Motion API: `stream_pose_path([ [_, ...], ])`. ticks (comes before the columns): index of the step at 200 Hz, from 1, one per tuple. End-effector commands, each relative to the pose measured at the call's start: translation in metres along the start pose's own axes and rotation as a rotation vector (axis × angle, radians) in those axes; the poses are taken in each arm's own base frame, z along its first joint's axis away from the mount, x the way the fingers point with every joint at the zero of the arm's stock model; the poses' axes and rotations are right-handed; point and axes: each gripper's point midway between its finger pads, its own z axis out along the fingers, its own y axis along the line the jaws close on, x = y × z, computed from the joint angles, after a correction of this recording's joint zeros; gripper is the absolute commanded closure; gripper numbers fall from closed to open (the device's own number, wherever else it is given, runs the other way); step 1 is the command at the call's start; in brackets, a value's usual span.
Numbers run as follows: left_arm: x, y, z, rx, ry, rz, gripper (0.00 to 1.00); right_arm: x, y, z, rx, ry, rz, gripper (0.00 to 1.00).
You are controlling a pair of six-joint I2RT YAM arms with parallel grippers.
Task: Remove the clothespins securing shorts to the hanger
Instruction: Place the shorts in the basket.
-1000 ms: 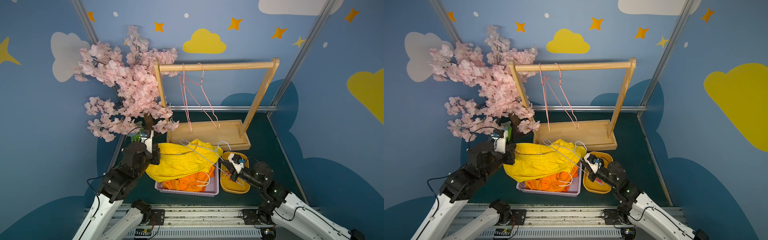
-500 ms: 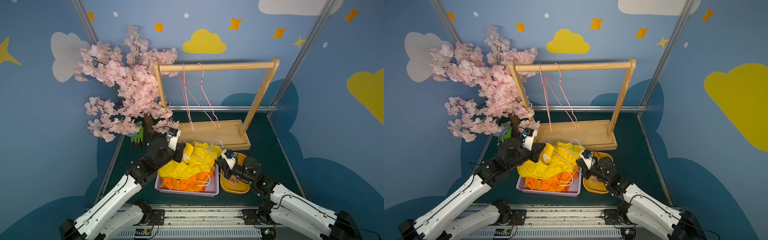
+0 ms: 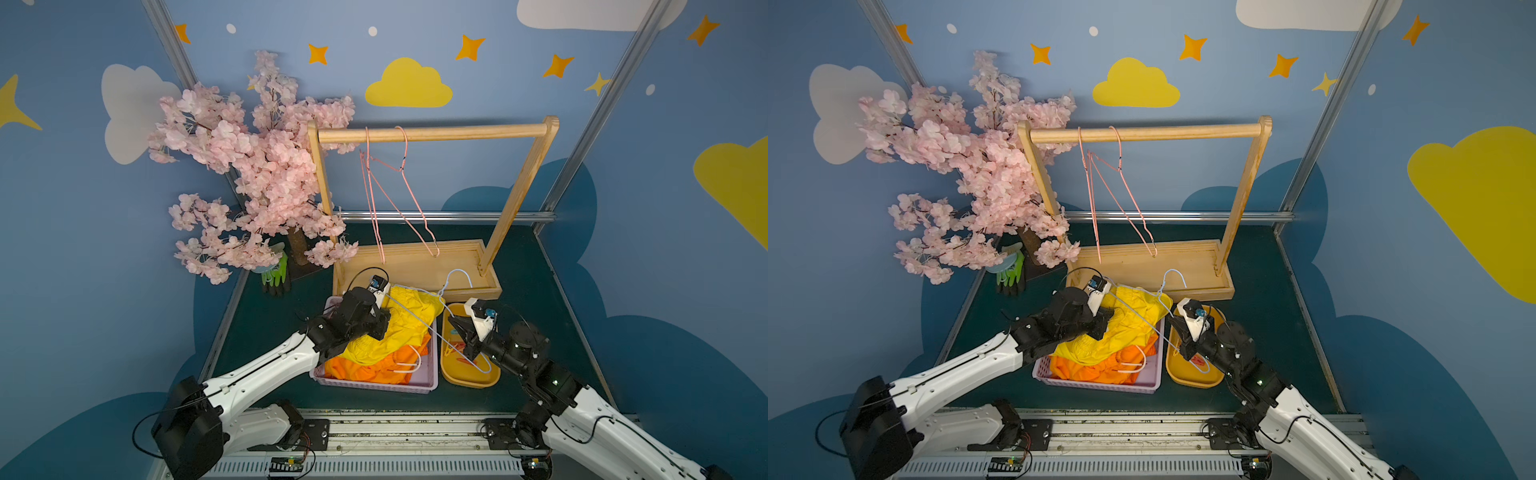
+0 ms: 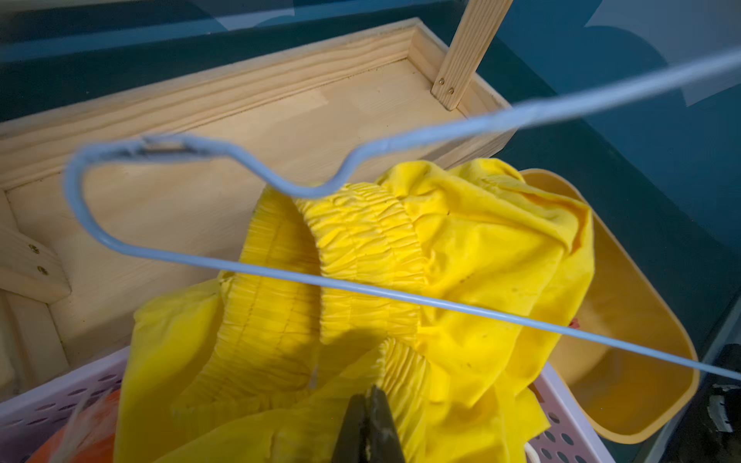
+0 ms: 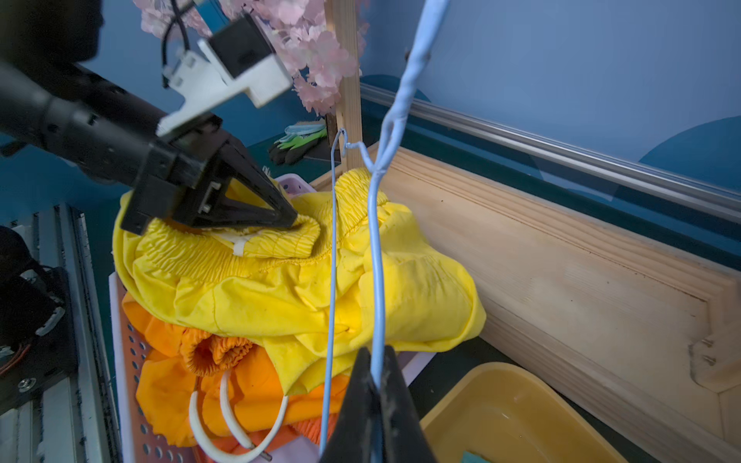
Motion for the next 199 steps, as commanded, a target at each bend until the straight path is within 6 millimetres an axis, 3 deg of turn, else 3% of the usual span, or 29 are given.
stream_pose_path([
  [1,0.036,0.008,0.017,-0.035,0.146,-0.024,0.97,-0.016,-0.002,-0.017,0.016,-0.053,0.019,1.0],
  [28,0.063,0.01,0.045,-0.04,0.224,-0.099,0.97,-0.016,0.0,-0.031,0.011,-0.027,0.031,1.0],
  [64,0.104,0.018,0.073,-0.058,0.281,-0.159,0.97,-0.008,-0.005,-0.034,0.043,0.018,0.034,1.0],
  [101,0.148,0.027,0.086,-0.084,0.365,-0.22,0.97,-0.01,-0.007,-0.032,0.053,0.013,0.023,1.0],
  [122,0.151,0.026,0.082,-0.073,0.37,-0.204,0.97,-0.008,-0.007,-0.028,0.054,0.023,0.016,1.0],
  [142,0.129,0.027,0.066,-0.091,0.345,-0.153,0.97,-0.007,-0.007,-0.024,0.051,0.032,0.009,1.0],
  [145,0.123,0.025,0.062,-0.086,0.335,-0.142,0.94,-0.007,-0.007,-0.023,0.049,0.033,0.008,1.0],
  [153,0.107,0.021,0.052,-0.072,0.311,-0.112,0.76,-0.008,-0.006,-0.022,0.042,0.033,0.003,1.0],
  [173,0.058,0.008,0.02,-0.022,0.2,-0.05,0.03,-0.012,-0.005,-0.018,0.033,0.026,-0.005,1.0],
  [199,0.003,-0.008,-0.023,0.055,-0.012,0.015,0.0,-0.02,-0.004,-0.013,0.028,0.006,-0.025,1.0],
])
